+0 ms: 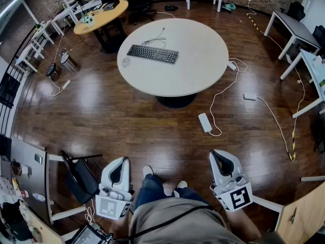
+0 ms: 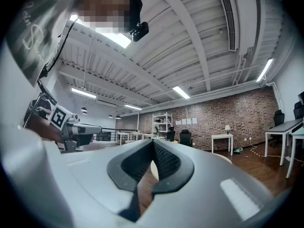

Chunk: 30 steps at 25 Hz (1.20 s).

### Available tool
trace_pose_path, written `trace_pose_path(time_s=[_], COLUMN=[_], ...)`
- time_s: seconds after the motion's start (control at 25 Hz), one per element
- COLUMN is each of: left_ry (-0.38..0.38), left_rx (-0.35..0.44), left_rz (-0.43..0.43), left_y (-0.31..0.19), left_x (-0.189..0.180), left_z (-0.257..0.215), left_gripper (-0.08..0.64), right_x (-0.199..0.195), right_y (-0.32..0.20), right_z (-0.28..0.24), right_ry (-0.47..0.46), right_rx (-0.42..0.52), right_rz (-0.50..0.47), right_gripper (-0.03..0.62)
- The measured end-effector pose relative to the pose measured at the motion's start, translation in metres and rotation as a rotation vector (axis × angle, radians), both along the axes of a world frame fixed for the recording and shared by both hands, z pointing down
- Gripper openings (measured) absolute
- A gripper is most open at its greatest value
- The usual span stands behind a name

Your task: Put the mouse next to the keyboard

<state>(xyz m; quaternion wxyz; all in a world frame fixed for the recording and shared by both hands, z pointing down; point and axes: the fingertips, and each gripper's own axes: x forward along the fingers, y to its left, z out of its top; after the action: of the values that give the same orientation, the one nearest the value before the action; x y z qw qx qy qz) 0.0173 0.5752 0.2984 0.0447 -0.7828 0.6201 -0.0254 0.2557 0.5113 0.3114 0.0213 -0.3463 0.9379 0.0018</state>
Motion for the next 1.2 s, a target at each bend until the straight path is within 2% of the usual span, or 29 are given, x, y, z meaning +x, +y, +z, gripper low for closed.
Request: trace_pose_path(time_s=[0.24,0.48,0.68,0.88,1.0,1.2], left_ry=[0.006,0.029,0.061,0.067,0.088,0.119], left_rx=[0.001,0.007,0.000,-0.012,-0.033,-0.095], left_rz=[0.012,0.075,0.141,0.177,0.184,0.170], left_y=[-0.031,-0.095,-0.176,-0.249,-0.281,-0.314], left_x=[-0.005,-0.031,-0.066,-0.107,-0.131,-0.174], left_z=[0.006,0.026,0.043,0.050,0.056,0.075], left_gripper=[0.002,0.002,0.002,0.002,0.002,0.002], right_x=[-0.013,-0.046,-0.087,-0.140,-0.173,-0.211], right_y=[-0.025,-0.070,-0.129,-0.190,-0.219,-0.270], right_z=[0.009,0.015,0.024,0.025,0.021,0.036], right_ry=[0.015,0.012,0.040,0.083,0.086,0.148], right_rx=[-0.006,0.002,0.005,-0.019,-0.052,-0.093], right_rz=[-0.019,0.018,0.071,0.065,0.061,0.052], right_gripper=[0.005,0.005,0.005,0.005,0.005,0.005])
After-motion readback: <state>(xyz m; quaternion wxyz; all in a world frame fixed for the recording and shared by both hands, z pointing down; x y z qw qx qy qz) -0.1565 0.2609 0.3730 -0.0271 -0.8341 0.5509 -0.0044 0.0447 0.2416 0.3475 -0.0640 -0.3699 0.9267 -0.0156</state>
